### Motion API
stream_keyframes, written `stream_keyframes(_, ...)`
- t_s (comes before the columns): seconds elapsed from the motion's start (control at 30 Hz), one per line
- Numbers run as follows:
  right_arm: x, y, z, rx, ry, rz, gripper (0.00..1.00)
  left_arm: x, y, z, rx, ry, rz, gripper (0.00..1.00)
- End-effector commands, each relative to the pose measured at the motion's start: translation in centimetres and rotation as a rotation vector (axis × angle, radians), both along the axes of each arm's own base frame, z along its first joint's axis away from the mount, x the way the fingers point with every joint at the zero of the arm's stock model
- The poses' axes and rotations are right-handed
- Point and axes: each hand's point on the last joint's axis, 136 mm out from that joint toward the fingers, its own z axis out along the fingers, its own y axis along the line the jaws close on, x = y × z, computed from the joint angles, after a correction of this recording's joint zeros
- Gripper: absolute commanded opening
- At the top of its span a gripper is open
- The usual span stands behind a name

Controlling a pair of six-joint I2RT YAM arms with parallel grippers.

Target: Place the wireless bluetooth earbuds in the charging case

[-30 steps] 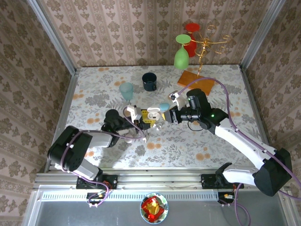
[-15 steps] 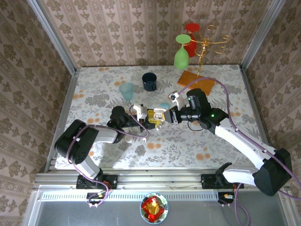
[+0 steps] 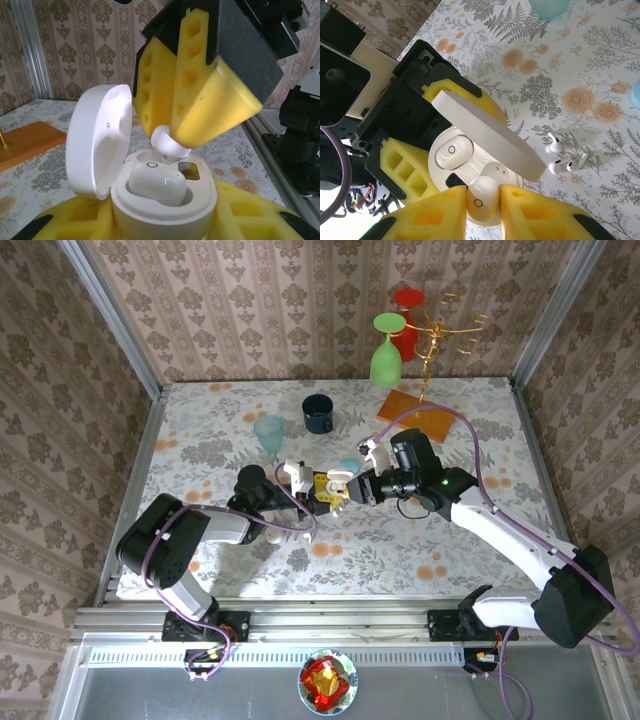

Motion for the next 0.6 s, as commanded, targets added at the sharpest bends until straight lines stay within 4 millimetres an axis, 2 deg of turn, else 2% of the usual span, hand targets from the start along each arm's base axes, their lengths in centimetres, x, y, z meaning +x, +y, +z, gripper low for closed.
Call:
stream_keyframes(0.0,0.8,-0.4,0.2,-0.019,-0.009,-0.039,0.35,-0.4,-0.3,1.8,-0.043,-0.074,-0.022,0.27)
stream_keyframes(0.1,0.8,-0.8,1.3,-0.007,-0.052,-0.059,0.42,-0.3,-0.3,1.6,-0.040,-0.072,-0.018,0.28)
stream_keyframes(0.27,0.5,-1.5,3.3,0.032,-0.124,-0.079,0.47,-0.1,-0.2,1.3,-0.036,-0.080,-0.003,0.28)
stream_keyframes(0.43,0.8,-0.8,5.9,0.085,-0.180,-0.056,0.50,-0.1,-0.2,1.2,-0.033,-0.096,0.002,0.28)
stream_keyframes(0.57,1.5,0.1,6.1,0.084,-0.165,-0.028,0.53,-0.4,-0.2,1.3,-0.036,-0.098,-0.010,0.28)
